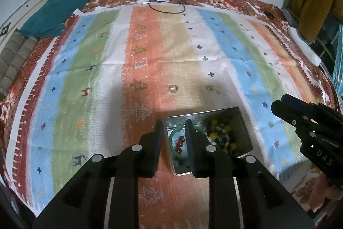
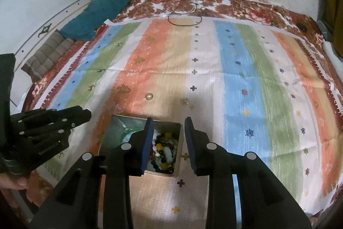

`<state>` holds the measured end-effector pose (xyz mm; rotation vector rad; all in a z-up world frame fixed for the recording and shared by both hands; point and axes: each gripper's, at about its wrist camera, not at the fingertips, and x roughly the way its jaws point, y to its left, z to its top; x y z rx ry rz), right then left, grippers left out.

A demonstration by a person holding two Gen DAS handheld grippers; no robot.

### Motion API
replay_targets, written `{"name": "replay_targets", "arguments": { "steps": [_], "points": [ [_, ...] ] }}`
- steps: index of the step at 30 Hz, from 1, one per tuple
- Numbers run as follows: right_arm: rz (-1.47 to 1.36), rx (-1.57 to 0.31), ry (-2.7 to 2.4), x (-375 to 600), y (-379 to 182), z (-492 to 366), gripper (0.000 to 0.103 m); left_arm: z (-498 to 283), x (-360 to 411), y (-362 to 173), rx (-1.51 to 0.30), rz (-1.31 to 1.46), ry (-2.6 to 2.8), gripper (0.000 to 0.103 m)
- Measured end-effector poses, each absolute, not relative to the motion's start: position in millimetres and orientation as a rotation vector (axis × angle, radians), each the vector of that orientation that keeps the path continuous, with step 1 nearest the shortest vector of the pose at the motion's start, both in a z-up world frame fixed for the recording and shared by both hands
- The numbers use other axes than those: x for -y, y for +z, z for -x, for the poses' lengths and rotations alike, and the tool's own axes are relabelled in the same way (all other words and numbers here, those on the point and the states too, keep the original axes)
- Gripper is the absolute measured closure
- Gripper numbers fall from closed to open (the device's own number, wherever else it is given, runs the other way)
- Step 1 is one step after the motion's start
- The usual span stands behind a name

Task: Organize jewelry
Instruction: 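Withdraw both tools from the tin and move them toward the two small rings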

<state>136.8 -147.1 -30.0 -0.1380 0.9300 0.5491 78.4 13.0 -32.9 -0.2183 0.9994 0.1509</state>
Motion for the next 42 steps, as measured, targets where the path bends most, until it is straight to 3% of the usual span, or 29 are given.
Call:
{"name": "replay_targets", "arguments": {
  "steps": [9,27,42],
  "points": [
    [0.155,-0.966,0.534,143.8,-37.7,-143.0,0.065,-84.4,-20.9,-37.5,-1.007,0.24,0.159,0.074],
    [0.21,-1.015,0.52,126.5,-51.6,-166.9,0.062,-114.3,-26.7,-49.3,-1.039,0.23,0.158,0.06],
    [0.234,-1.085,0.497,114.8,-72.2,-202.4,0.057,-150.5,-38.2,-64.4,-1.097,0.205,0.152,0.055]
  ]
}}
